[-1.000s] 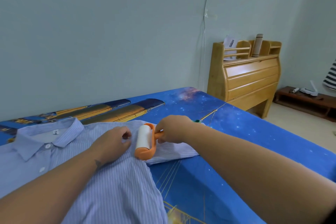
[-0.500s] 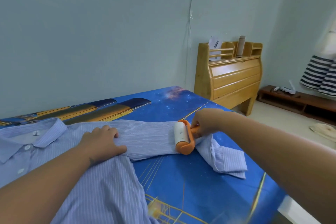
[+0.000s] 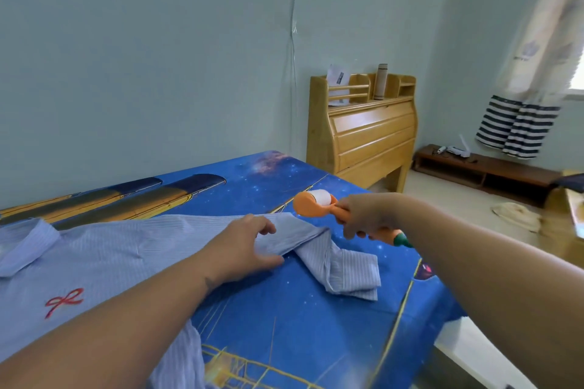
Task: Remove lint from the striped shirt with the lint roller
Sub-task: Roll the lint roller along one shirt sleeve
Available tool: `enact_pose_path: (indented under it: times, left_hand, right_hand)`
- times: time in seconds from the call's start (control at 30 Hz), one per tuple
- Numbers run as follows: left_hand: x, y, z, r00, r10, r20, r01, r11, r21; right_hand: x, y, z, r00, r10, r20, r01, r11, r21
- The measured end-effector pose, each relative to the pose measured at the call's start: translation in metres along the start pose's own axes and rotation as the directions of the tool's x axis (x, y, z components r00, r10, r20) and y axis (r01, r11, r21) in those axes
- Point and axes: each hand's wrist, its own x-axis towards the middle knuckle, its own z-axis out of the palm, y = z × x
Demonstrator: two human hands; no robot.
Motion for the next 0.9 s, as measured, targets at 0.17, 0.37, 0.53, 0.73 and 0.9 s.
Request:
enact_pose_path:
  times: [0.17, 0.37, 0.53, 0.73, 0.9]
  left_hand:
    - [0.009, 0.020, 0.020, 1.000, 0.009, -0.007, -0.009, 0.997, 0.082]
    - [0.013, 0.021, 0.027, 1.000, -0.015, 0.004, 0.015, 0.996, 0.086]
    - [0.016, 0.025, 0.028, 0.999, -0.041, 0.022, 0.041, 0.999, 0.004]
    - [0.024, 0.028, 0.036, 0.997, -0.065, 0.041, 0.064, 0.998, 0.021]
    - [0.024, 0.021, 0.039, 0.998, -0.051, 0.029, 0.050, 0.998, 0.042]
  right_hand:
    - [0.001, 0.002, 0.020, 0.997, -0.023, 0.069, 0.021, 0.999, 0.034]
    - [0.003, -0.002, 0.025, 0.999, -0.044, 0.010, 0.044, 0.998, -0.049]
    - [0.005, 0.004, -0.003, 0.991, -0.049, -0.127, 0.003, 0.941, -0.338]
    - [0.027, 0.027, -0.012, 0.928, 0.006, -0.372, -0.180, 0.882, -0.435]
    - [0.043, 0.042, -0.008, 0.898, 0.022, -0.439, -0.222, 0.886, -0.407]
